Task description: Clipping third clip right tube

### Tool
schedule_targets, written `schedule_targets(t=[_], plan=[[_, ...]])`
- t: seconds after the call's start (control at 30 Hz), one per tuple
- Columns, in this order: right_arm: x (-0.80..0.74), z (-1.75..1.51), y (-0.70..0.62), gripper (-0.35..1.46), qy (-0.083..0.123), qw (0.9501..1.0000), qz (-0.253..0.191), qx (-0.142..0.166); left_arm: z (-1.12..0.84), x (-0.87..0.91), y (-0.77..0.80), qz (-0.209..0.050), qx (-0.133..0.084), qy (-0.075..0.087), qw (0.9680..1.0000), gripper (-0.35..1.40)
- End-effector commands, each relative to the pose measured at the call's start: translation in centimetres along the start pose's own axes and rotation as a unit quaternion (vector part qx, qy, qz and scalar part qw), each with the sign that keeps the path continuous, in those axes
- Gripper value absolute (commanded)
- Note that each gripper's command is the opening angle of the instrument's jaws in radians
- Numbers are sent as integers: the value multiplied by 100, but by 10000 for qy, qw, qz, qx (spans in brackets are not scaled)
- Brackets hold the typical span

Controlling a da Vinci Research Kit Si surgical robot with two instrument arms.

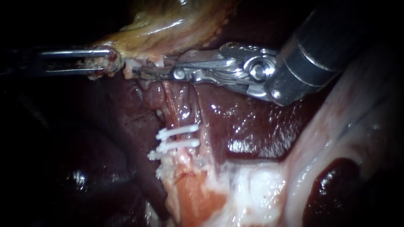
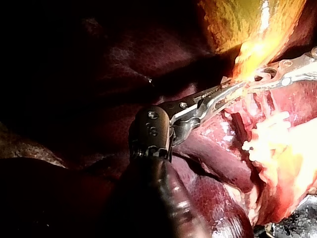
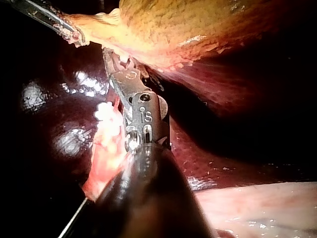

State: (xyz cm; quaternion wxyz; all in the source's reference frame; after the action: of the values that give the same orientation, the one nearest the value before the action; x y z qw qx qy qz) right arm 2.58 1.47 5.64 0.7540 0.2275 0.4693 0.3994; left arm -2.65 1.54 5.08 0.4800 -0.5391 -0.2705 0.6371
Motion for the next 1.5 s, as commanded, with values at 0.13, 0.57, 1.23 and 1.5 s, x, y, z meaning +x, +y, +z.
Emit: schedule_targets(t=[0.13,0.57,1.23,1.5], plan=[[0,0,0,9,0,10000,0,0,0,0,0,0,-2,-1,10000,-35],[-3,1,0,45,-24,9992,-6,399,-2,0,0,1,-6,-4,10000,-35],[-33,7,-12,45,-290,9791,439,1965,-4,0,0,1,-10,-6,10000,-35],[-35,-1,-12,45,-283,9652,801,2475,-5,0,0,2,-11,-7,10000,-35]])
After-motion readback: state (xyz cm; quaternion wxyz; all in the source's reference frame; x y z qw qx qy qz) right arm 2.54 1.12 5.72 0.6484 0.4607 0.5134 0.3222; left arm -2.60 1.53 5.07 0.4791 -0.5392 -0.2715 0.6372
